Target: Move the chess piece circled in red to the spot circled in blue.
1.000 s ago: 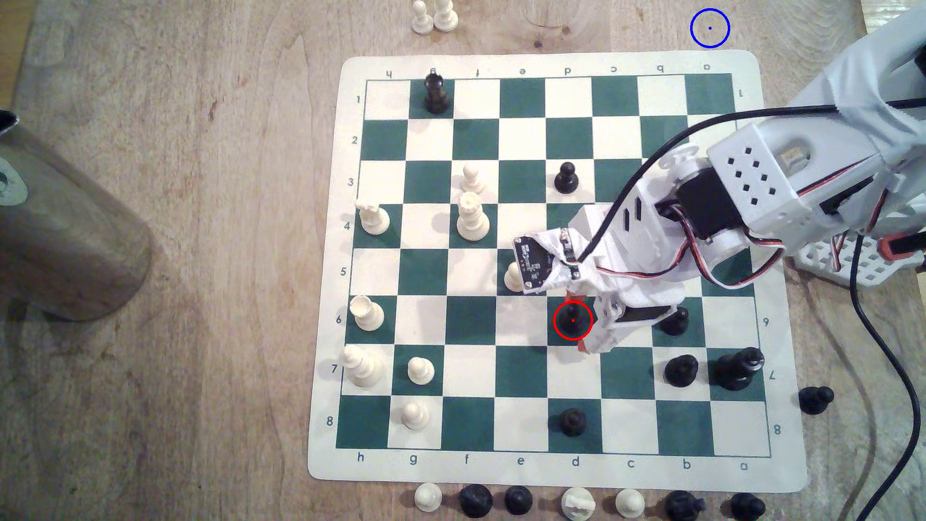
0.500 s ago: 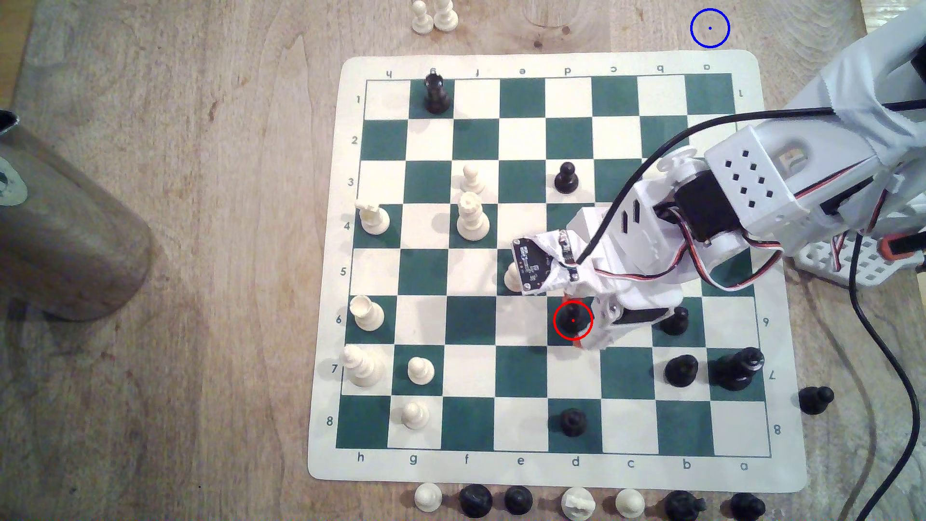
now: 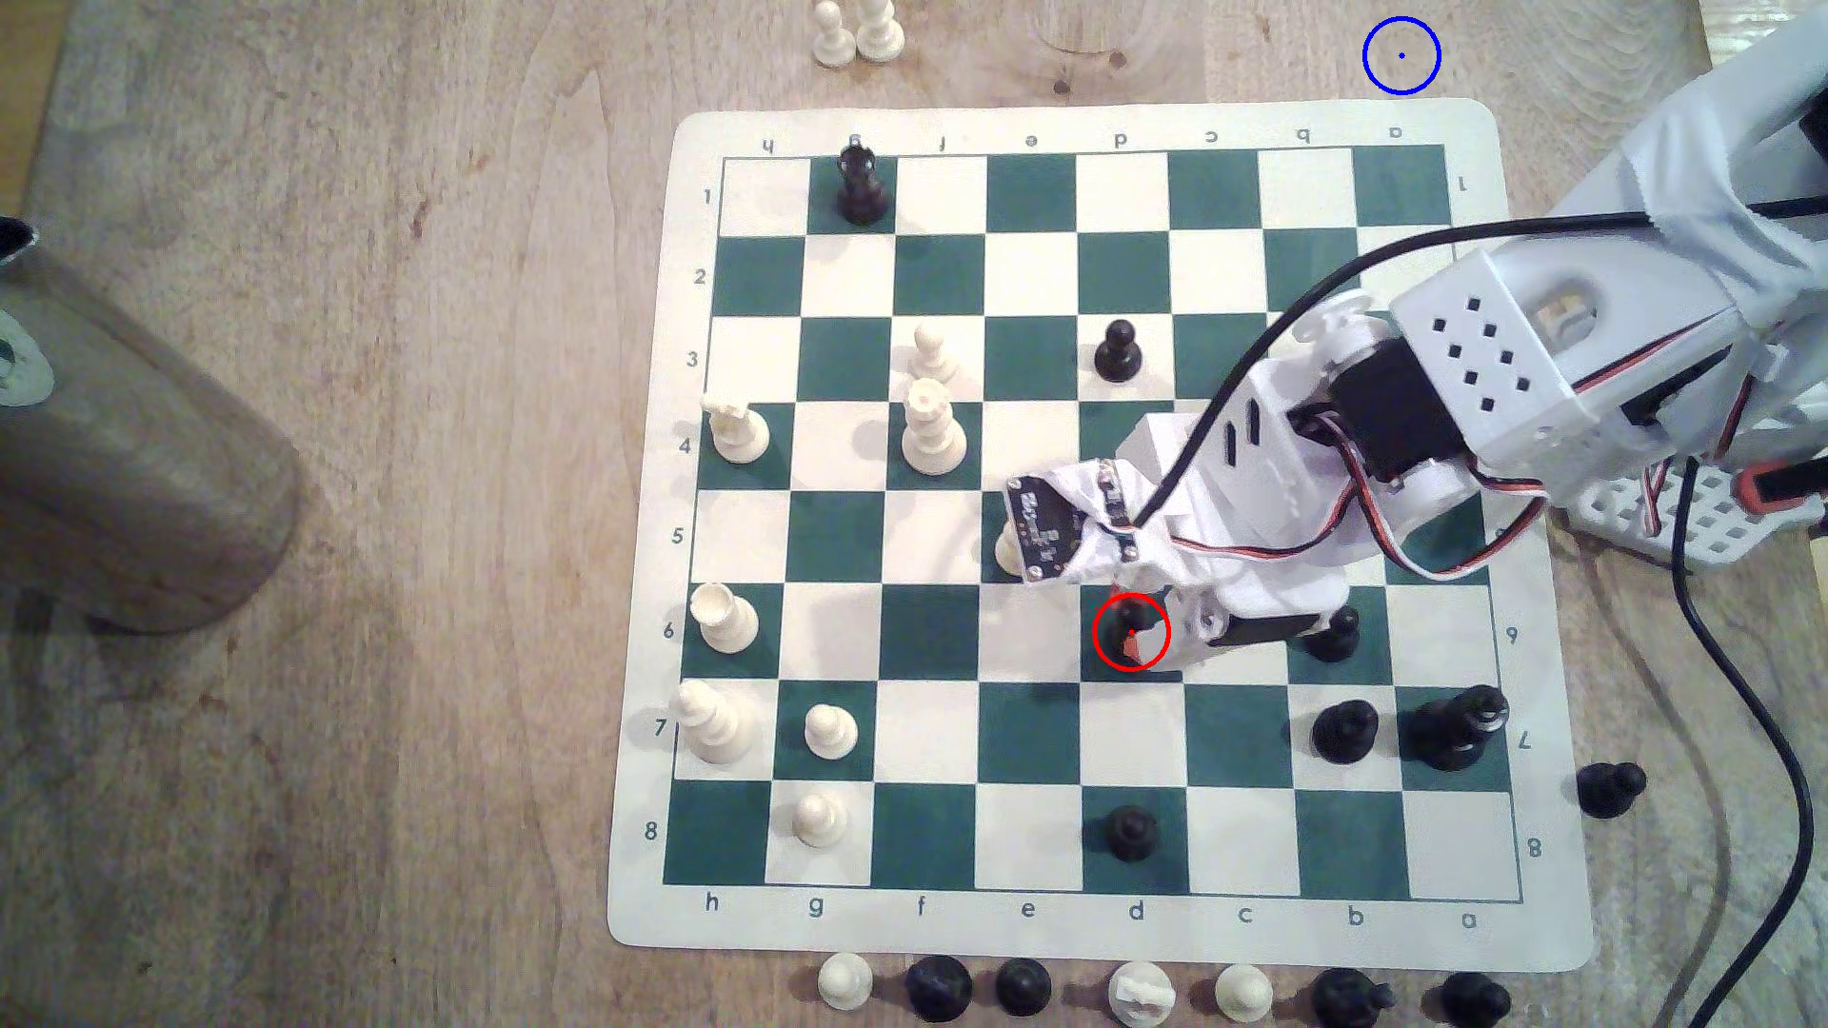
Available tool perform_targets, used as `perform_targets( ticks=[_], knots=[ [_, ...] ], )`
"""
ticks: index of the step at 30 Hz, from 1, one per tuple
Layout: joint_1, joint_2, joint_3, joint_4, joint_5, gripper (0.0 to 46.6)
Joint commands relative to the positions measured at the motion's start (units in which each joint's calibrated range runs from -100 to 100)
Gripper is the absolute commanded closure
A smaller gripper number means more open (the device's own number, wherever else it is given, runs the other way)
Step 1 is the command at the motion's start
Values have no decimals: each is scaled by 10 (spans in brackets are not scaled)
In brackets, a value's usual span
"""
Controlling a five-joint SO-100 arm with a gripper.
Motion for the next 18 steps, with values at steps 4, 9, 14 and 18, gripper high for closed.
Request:
perform_targets(
  ticks=[4, 9, 14, 18],
  knots=[
    [43, -102, -161, 135, -12, 464],
    [137, -145, -247, 267, -14, 464],
    [246, -227, -219, 312, 3, 464],
    [322, -267, -210, 348, -2, 464]
  ],
)
